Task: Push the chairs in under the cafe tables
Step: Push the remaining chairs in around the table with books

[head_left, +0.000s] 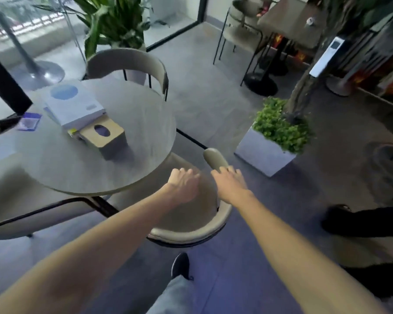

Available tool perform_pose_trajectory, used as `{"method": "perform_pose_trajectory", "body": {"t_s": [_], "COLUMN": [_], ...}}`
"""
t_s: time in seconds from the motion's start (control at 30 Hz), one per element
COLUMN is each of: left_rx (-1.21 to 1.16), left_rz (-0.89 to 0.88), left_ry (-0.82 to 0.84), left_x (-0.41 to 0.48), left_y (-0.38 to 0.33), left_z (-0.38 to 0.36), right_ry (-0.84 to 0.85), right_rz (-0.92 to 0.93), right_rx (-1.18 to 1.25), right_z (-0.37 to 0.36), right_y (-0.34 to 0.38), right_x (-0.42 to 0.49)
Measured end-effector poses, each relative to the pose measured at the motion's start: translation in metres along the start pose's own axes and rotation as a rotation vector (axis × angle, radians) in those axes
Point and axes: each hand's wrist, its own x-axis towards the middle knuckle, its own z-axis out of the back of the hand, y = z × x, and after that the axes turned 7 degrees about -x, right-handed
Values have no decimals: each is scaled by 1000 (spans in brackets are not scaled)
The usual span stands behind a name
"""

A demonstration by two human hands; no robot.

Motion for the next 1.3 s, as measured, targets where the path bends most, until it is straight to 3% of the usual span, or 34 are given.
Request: {"method": "perform_pose_trajectory", "body": {"t_s": [0.37,0.67,0.8,1.0,1.3], "left_rx": [-105,-194,-251,-315,-169], "left_rz": [233,678,806,855,941], "left_ry": [-29,53,118,348,132], "left_x": [63,66,56,27,19], "left_y": [-56,-139,-173,-179,-199], "left_z": [-15,-56,-75,-121,-163], "right_ry": [-9,-197,-164,-98,-249], "right_rz": [357,816,934,1039,1015], "right_rx": [-66,-187,-240,-361,-333], "right_z": [-33,-81,-115,-164,-206], "right_y": [-98,-123,-130,-111,-100], "right_x": [63,95,95,111,128]}}
